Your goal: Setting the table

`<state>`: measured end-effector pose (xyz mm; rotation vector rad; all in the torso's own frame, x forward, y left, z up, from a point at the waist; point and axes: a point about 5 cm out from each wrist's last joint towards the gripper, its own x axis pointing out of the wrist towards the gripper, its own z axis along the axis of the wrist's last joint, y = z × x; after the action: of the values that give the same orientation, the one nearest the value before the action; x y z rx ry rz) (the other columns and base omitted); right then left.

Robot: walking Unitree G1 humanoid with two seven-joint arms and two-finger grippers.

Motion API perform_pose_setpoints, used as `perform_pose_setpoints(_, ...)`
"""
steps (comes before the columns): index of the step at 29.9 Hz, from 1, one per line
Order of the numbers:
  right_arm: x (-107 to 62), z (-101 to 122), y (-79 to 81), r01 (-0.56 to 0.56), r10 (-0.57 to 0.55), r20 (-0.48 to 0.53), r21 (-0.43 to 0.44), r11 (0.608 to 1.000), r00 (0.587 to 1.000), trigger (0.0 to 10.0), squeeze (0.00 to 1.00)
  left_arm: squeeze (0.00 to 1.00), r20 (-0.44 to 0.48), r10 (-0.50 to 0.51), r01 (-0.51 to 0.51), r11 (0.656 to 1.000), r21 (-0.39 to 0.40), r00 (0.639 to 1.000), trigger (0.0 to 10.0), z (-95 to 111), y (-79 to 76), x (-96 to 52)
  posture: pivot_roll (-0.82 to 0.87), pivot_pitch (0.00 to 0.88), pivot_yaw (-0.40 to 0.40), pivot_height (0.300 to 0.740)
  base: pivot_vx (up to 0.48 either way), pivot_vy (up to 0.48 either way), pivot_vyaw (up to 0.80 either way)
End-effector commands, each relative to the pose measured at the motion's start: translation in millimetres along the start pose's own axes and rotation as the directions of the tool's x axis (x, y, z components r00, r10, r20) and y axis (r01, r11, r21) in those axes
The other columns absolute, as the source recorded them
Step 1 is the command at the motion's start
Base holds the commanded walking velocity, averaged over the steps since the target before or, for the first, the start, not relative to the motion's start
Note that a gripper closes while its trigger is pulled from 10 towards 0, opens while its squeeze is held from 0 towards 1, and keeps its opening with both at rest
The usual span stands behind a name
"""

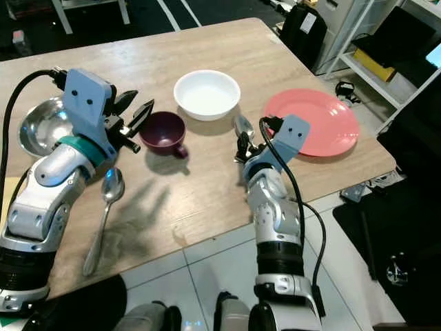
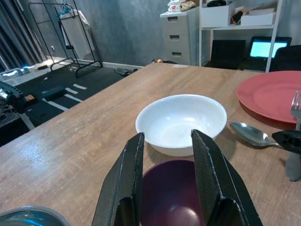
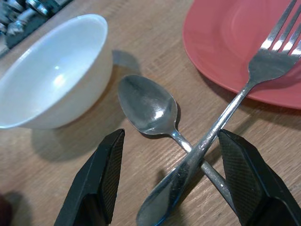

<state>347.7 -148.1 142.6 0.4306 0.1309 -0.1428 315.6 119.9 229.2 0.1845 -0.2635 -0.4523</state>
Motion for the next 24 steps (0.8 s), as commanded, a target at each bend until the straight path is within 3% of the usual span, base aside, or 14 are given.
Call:
perform_pose_setpoints(1,1.7,-6,-0.6,0.027,-0.027,-0.018,-0.009,1.0,0.999,9.5,0.0,0.0,-0.016,0.004,-0.004,1.0,-0.004,1.0,10.0,-3,0.3,-0.5,0.09,0.078,0.071,0.74,0.0,0.0,0.0)
perform_pose_setpoints(2,3.6,-7,0.0,0.039,-0.039,-0.024,-0.019,0.999,0.999,8.3,0.0,0.0,-0.015,0.006,-0.006,1.0,-0.005,1.0,10.0,-2,0.4,-0.3,0.1,0.08,0.069,0.74,0.0,0.0,0.0)
perform_pose_setpoints(4,5.5,-8,1.2,0.047,-0.048,-0.03,-0.02,0.999,0.998,8.3,0.0,0.0,-0.013,0.01,-0.01,1.0,-0.006,1.0,10.0,-2,0.7,-0.4,0.1,0.081,0.067,0.74,0.0,0.0,0.0)
perform_pose_setpoints(5,7.4,-9,1.9,0.06,-0.062,-0.037,-0.032,0.998,0.997,6.0,0.0,0.0,-0.013,0.012,-0.012,1.0,-0.008,1.0,10.0,-2,0.8,-0.7,0.11,0.082,0.066,0.74,0.0,0.0,0.0)
perform_pose_setpoints(6,7.4,-9,1.9,0.06,-0.062,-0.037,-0.032,0.998,0.997,6.0,0.0,0.0,-0.013,0.012,-0.012,1.0,-0.008,1.0,10.0,-2,0.8,-0.7,0.11,0.082,0.066,0.74,0.0,0.0,0.0)
perform_pose_setpoints(9,11.6,-12,-0.3,0.116,-0.12,-0.065,-0.053,0.992,0.991,3.3,0.0,0.0,-0.011,0.016,-0.017,1.0,-0.011,1.0,10.0,-1,0.6,-1.8,0.11,0.082,0.063,0.74,0.0,0.0,0.0)
perform_pose_setpoints(12,12.4,-13,-1.3,0.13,-0.133,-0.069,-0.053,0.99,0.989,3.1,0.0,0.0,-0.011,0.016,-0.016,1.0,-0.012,1.0,10.0,-1,0.5,-2.1,0.11,0.082,0.063,0.74,0.0,0.0,0.0)
perform_pose_setpoints(13,13.4,-13,-2.8,0.147,-0.15,-0.07,-0.054,0.988,0.986,0.3,0.0,0.0,-0.02,-0.018,0.017,1.0,-0.011,1.0,10.0,0,-1.1,-2.9,0.11,0.082,0.062,0.74,0.0,0.0,0.0)
perform_pose_setpoints(17,14.7,-13,-6.0,0.172,-0.176,-0.069,-0.056,0.983,0.982,0.0,0.0,0.0,-0.059,-0.174,0.173,0.985,-0.014,0.983,10.0,1,-6.7,-9.1,0.11,0.084,0.06,0.74,0.0,0.0,0.0)
perform_pose_setpoints(19,15.8,-13,-9.4,0.191,-0.195,-0.066,-0.058,0.98,0.979,0.0,0.0,0.0,-0.144,-0.42,0.419,0.907,-0.04,0.896,10.0,1,-7.7,-31.1,0.12,0.085,0.063,0.74,0.0,0.0,0.0)
perform_pose_setpoints(20,15.8,-13,-9.4,0.191,-0.195,-0.066,-0.058,0.98,0.979,0.0,0.0,0.0,-0.144,-0.42,0.419,0.907,-0.04,0.896,10.0,1,-7.7,-31.1,0.12,0.085,0.063,0.74,0.0,0.0,0.0)
perform_pose_setpoints(21,16.0,-13,-10.9,0.198,-0.202,-0.064,-0.059,0.978,0.977,0.0,0.0,0.0,-0.188,-0.515,0.513,0.856,-0.06,0.837,10.0,0,-5.3,-44.1,0.12,0.085,0.063,0.74,0.0,0.0,0.0)
perform_pose_setpoints(22,16.0,-13,-10.9,0.198,-0.202,-0.064,-0.059,0.978,0.977,0.0,0.0,0.0,-0.188,-0.515,0.513,0.856,-0.06,0.837,10.0,0,-5.3,-44.1,0.12,0.085,0.063,0.74,0.0,0.0,0.0)
perform_pose_setpoints(24,16.3,-13,-12.7,0.207,-0.21,-0.061,-0.057,0.977,0.976,0.0,0.0,0.0,-0.232,-0.599,0.597,0.797,-0.088,0.766,10.0,3,3.6,-60.9,0.12,0.085,0.063,0.74,0.0,0.0,0.0)
